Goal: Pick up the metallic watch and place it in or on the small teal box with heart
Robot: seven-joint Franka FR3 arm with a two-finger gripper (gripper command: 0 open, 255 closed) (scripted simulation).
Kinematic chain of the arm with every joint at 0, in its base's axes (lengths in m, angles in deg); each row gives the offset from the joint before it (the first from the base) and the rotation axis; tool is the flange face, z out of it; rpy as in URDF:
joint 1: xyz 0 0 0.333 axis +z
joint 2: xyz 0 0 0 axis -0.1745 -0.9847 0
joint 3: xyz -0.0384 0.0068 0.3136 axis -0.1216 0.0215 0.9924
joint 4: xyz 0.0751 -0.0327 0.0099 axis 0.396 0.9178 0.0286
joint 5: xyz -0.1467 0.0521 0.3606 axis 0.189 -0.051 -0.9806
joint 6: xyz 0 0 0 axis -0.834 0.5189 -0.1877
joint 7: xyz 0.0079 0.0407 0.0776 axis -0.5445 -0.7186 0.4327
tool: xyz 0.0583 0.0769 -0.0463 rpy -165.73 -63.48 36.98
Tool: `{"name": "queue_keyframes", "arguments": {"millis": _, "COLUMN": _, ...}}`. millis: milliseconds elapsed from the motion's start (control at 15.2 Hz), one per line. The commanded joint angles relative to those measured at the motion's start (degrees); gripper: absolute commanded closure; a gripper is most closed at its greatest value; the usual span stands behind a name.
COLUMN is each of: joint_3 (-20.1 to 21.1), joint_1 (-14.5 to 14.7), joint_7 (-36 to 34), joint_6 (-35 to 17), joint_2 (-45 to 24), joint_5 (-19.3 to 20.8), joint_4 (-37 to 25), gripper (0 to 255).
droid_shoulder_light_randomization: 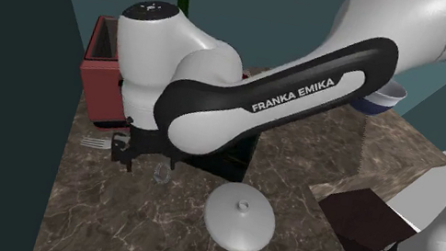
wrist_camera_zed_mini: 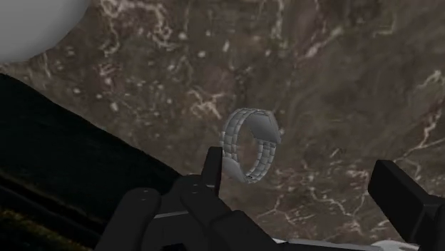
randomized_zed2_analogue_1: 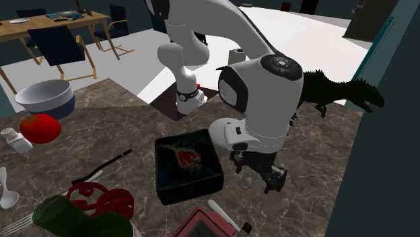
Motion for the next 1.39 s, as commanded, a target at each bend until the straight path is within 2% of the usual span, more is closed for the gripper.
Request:
{"name": "queue_keyframes", "arguments": {"millis": 0, "joint_3": -0.66, "joint_1": 0.81, "joint_7": -2.73, "joint_6": -1.07, "joint_2": 0.4, "joint_5": 1.43, "joint_4": 1.85, "gripper": 0}}
{"name": "queue_keyframes", "arguments": {"millis": 396, "joint_3": -1.33, "joint_1": 1.19, "joint_7": -3.56, "joint_6": -4.35, "joint_2": -1.96, "joint_5": 2.76, "joint_4": 2.97, "gripper": 0}}
{"name": "queue_keyframes", "arguments": {"millis": 924, "joint_3": -1.33, "joint_1": 1.19, "joint_7": -3.56, "joint_6": -4.34, "joint_2": -1.95, "joint_5": 2.76, "joint_4": 2.97, "gripper": 0}}
{"name": "queue_keyframes", "arguments": {"millis": 990, "joint_3": -1.33, "joint_1": 1.19, "joint_7": -3.56, "joint_6": -4.34, "joint_2": -1.95, "joint_5": 2.76, "joint_4": 2.97, "gripper": 255}}
{"name": "queue_keyframes", "arguments": {"millis": 1320, "joint_3": -1.33, "joint_1": 1.18, "joint_7": -3.52, "joint_6": -4.25, "joint_2": -1.93, "joint_5": 2.73, "joint_4": 2.89, "gripper": 255}}
